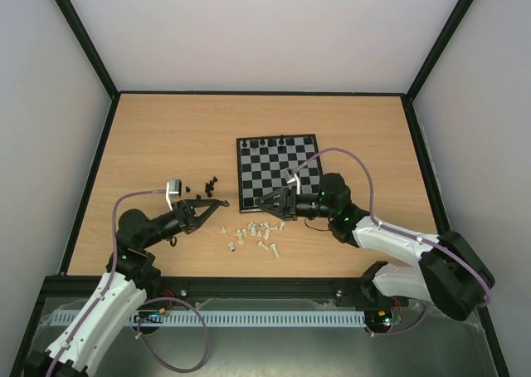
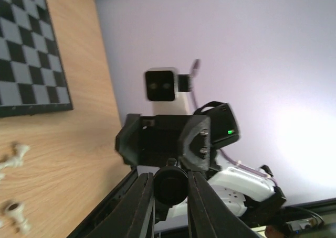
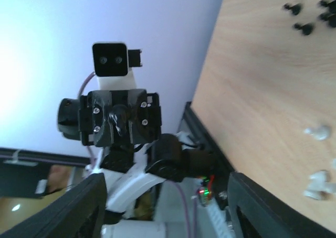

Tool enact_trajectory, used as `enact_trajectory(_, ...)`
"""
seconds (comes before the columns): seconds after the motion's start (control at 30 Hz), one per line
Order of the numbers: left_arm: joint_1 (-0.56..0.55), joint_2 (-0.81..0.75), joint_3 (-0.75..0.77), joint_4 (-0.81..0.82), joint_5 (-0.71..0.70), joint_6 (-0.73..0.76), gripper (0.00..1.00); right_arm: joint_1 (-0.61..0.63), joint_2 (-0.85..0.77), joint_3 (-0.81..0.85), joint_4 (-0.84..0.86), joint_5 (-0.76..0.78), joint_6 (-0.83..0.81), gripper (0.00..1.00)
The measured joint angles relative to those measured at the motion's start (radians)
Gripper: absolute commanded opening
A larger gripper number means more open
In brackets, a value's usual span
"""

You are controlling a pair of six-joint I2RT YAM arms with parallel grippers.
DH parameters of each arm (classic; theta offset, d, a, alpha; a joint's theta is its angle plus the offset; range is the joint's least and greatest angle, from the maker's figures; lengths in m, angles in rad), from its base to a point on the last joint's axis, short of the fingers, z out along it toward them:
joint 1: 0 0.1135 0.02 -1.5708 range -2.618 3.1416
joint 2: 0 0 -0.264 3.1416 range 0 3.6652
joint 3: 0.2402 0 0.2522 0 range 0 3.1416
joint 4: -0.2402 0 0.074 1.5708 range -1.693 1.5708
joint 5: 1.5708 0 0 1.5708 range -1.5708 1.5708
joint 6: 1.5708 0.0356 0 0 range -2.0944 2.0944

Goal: Set up the chess pieces on the board
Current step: Place the chess piece on the chessboard.

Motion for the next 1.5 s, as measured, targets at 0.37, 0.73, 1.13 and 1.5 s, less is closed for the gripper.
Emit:
enact_trajectory(0.37,-0.016,-0.02,-0.006,0.101,-0.043,-0.1,0.1,0.071,0.083,0.044,0.303,-0.106,0.203,0.53)
enact_trajectory(0.73,-0.051,0.0,-0.035,0.15,-0.058,-0.179,0.11,0.107,0.245,0.126,0.316,-0.109,0.195,0.45)
enact_trajectory(1.13,-0.054,0.017,-0.065,0.187,-0.058,-0.219,0.11,0.14,0.304,0.183,0.331,-0.11,0.195,0.34)
enact_trajectory(1.5,-0.054,0.019,-0.071,0.201,-0.058,-0.227,0.11,0.151,0.327,0.186,0.338,-0.11,0.192,0.22)
